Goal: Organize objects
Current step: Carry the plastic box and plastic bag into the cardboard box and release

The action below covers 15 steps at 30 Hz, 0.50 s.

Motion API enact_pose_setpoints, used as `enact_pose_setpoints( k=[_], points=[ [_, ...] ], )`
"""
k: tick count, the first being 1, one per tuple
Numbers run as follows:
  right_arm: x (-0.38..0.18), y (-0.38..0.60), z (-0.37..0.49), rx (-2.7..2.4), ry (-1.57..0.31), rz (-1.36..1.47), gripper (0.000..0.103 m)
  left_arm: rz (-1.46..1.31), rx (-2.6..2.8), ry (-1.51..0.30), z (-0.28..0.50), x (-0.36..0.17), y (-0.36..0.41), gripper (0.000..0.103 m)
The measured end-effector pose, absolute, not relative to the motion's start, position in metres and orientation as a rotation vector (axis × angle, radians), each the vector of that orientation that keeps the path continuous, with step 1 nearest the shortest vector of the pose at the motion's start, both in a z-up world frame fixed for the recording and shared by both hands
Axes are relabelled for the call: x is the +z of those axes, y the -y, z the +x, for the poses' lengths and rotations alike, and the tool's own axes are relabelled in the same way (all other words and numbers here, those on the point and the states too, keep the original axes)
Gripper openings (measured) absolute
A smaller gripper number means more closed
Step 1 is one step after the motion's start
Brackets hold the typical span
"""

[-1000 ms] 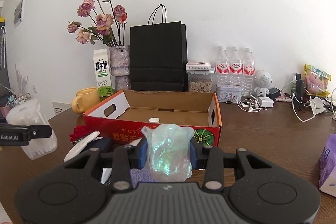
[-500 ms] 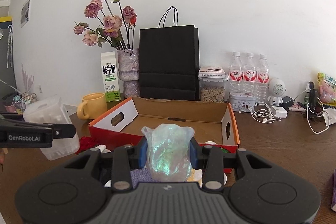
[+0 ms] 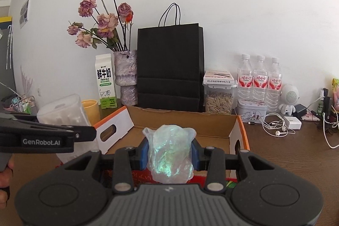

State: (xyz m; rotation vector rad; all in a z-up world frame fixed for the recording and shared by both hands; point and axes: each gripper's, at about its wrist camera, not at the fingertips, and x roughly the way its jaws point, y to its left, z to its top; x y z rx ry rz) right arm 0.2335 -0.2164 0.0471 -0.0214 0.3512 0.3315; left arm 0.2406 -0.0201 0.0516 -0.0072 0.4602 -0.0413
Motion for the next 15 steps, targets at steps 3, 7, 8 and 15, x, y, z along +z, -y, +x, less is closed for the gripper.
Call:
enact_pose_setpoints(
  k=[3,7,8,15],
  points=[
    [0.048,0.213,0.252,0.341,-0.35,-0.03,0.037,-0.01,-0.042,-0.456,0.258,0.051,0.022,0.064],
    [0.049,0.208,0.277,0.351,-0.348,-0.057,0.037,-0.015,-0.039,-0.442,0.281,0.052,0.024,0.064],
    [0.05,0.207,0.284,0.352,-0.348,-0.06,0.037,-0.016,-0.038,-0.438,0.286,0.052,0.025,0.064],
    [0.046,0.204,0.323,0.342,-0.356,-0.049,0.037,-0.028,-0.032,-0.434,0.325,0.045,0.026,0.064]
  ],
)
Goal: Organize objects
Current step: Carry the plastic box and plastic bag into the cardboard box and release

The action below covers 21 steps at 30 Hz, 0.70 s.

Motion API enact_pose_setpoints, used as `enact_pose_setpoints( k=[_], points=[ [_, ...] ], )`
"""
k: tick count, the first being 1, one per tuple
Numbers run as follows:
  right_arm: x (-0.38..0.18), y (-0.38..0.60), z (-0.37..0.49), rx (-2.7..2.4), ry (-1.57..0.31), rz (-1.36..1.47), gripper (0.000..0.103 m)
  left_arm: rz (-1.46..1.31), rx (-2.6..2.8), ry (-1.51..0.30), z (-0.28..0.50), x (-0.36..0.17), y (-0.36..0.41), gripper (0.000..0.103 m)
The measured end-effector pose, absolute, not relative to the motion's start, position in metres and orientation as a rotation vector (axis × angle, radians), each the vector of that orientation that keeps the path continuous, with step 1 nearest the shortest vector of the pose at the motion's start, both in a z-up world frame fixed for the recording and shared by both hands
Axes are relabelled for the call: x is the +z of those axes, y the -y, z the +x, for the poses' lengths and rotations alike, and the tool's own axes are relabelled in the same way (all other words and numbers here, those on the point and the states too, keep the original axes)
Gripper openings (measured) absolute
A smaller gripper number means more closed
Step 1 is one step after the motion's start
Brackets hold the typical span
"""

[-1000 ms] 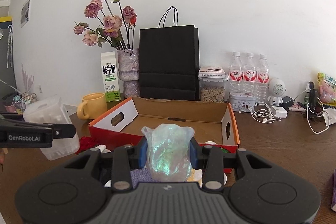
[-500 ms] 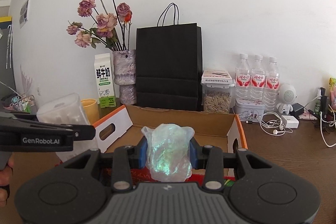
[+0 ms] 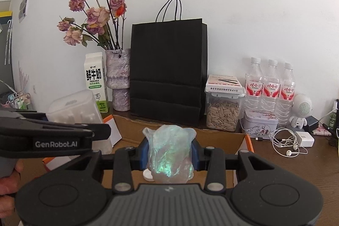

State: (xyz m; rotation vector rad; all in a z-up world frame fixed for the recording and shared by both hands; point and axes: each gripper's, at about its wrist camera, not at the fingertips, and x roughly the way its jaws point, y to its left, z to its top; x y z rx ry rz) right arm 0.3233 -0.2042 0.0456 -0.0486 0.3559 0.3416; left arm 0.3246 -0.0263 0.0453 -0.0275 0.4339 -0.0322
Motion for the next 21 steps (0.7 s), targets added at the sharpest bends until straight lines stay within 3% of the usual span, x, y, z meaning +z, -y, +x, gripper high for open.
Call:
enact_pose_setpoints(
  k=[15,17,18,19,20,21],
  points=[
    [0.023,0.199,0.355,0.32,-0.431,-0.069,0.038,-0.046,-0.033,-0.506,0.364,0.027,0.018,0.065],
    [0.022,0.199,0.355,0.312,-0.445,-0.077,0.048,-0.046,-0.035,-0.509,0.364,0.027,0.018,0.071],
    [0.021,0.198,0.356,0.303,-0.456,-0.082,0.052,-0.046,-0.035,-0.508,0.364,0.027,0.018,0.089],
    [0.02,0.198,0.356,0.297,-0.466,-0.082,0.063,-0.047,-0.032,-0.504,0.363,0.027,0.019,0.099],
    [0.019,0.197,0.357,0.29,-0.482,-0.081,0.082,-0.045,-0.027,-0.494,0.362,0.027,0.02,0.103],
    [0.019,0.197,0.358,0.29,-0.489,-0.078,0.092,-0.042,-0.026,-0.496,0.363,0.026,0.02,0.103]
  ],
)
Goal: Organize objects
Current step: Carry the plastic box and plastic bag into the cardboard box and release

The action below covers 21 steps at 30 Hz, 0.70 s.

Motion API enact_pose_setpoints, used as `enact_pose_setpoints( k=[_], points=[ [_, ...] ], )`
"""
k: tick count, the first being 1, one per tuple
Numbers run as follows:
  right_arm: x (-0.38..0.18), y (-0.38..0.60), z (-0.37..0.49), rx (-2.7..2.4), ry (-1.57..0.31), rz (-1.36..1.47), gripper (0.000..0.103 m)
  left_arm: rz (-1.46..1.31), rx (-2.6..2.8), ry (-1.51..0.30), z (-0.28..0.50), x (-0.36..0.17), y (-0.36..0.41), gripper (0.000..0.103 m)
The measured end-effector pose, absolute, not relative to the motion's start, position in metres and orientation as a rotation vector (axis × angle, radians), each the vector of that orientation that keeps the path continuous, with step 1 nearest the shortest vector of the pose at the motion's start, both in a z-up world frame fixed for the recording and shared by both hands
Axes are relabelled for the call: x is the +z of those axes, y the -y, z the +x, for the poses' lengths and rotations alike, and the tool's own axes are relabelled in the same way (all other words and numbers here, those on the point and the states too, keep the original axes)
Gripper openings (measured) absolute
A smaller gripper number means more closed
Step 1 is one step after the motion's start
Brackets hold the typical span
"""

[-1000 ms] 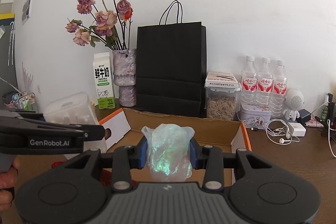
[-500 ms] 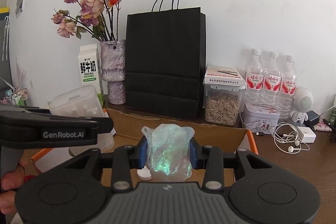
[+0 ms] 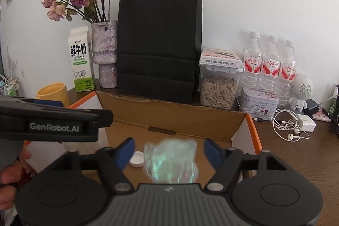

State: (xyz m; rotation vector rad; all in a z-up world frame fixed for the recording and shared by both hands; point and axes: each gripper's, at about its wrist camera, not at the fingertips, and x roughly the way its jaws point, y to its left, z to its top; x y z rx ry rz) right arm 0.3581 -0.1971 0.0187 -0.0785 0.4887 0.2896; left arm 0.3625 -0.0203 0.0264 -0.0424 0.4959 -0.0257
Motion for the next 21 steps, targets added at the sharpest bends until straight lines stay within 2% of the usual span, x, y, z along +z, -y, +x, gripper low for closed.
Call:
enact_pose_setpoints(
  k=[1,21],
  points=[
    [0.0187,0.1971,0.3576,0.289,-0.486,-0.076,0.101,-0.041,-0.027,-0.504,0.3632,0.0257,0.021,0.103],
    [0.0222,0.1958,0.3532,0.283,-0.471,-0.088,0.102,-0.046,-0.028,-0.501,0.3562,0.0301,0.02,0.103]
  ],
)
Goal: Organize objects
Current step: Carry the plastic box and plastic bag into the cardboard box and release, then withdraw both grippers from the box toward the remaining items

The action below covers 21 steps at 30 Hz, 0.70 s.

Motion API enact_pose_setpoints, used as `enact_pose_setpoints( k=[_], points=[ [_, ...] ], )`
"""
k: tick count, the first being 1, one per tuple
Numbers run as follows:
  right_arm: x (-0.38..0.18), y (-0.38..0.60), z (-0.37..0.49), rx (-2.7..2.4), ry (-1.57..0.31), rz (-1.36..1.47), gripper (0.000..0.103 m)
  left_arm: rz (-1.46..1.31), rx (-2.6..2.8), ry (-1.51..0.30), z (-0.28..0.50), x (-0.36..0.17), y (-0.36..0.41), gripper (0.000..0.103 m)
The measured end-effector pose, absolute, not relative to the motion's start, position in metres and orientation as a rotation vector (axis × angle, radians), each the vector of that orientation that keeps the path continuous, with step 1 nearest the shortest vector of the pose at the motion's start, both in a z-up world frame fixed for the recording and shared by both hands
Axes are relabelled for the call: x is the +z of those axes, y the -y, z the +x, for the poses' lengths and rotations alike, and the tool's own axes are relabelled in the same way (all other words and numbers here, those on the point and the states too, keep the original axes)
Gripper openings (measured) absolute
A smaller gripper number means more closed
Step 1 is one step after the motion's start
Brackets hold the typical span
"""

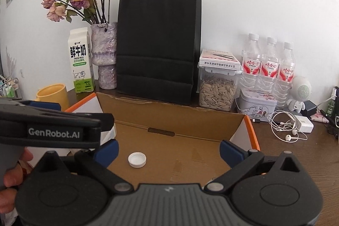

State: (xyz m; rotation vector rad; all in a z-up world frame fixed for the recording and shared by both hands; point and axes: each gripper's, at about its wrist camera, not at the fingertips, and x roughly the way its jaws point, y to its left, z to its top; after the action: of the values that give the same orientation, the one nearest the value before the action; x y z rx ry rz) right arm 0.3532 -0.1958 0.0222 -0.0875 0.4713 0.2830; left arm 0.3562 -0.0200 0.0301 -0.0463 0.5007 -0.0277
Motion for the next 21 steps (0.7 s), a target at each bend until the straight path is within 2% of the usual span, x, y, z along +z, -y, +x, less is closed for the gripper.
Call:
enact_pose_setpoints(
  k=[21],
  points=[
    [0.033,0.202,0.27,0.28,-0.453,-0.06,0.103,-0.09,0.002,-0.511,0.268,0.037,0.013,0.103]
  ],
)
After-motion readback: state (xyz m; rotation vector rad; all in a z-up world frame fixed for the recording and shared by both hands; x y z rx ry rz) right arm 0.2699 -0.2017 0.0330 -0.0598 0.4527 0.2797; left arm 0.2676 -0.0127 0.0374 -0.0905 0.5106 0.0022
